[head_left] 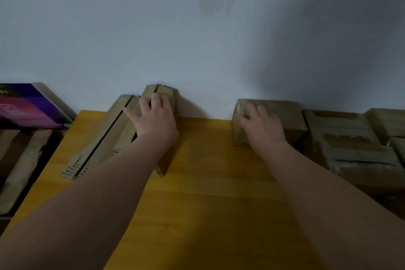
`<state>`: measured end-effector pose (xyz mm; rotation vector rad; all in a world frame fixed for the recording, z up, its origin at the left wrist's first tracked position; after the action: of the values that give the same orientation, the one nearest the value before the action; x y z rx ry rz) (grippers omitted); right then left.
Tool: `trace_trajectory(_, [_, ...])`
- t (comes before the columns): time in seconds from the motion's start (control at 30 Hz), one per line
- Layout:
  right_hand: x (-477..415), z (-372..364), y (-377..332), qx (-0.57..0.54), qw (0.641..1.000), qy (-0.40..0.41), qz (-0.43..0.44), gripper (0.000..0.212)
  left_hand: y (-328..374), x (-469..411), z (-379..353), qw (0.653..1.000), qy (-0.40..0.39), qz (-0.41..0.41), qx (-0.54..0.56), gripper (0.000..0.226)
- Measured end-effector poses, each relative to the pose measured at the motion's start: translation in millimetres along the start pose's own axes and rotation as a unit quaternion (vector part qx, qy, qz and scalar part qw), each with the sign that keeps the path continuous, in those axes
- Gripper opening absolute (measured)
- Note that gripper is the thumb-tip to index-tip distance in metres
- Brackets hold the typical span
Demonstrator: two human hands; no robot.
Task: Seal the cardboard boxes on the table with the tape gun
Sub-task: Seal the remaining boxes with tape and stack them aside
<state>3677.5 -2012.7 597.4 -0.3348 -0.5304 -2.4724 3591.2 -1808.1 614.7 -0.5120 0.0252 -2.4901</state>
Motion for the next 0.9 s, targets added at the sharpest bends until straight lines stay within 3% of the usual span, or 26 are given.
trace_trajectory(0.2, [2, 0, 1, -0.047, 0.997, -0.064, -0.021, 0.084, -14, 1, -9, 0.995, -0.064, 0.023, 0.076, 0.088])
trace_trajectory(0.63, [100, 2, -4, -0.158, 0.987, -0.030, -0.007, 0.078, 9, 87, -18, 0.994, -0.066, -0.032, 0.082, 0.099])
trace_trajectory(0.9, [206, -33, -9, -0.216, 0.976, -0.027, -0.015, 0.039, 6, 195, -45, 0.989, -0.076, -0.094, 0.085, 0.100])
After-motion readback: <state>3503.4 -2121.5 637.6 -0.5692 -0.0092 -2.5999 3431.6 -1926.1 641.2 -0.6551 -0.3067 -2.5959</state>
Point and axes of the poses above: each hand's wrist, its own x-axis away from the middle knuckle, its own z-axis out of the back of the hand, y = z × x, the point moved 7 cm from there along -x, towards the middle knuckle, and after that the axes turned 15 degrees about -y, right-handed, at the moved point
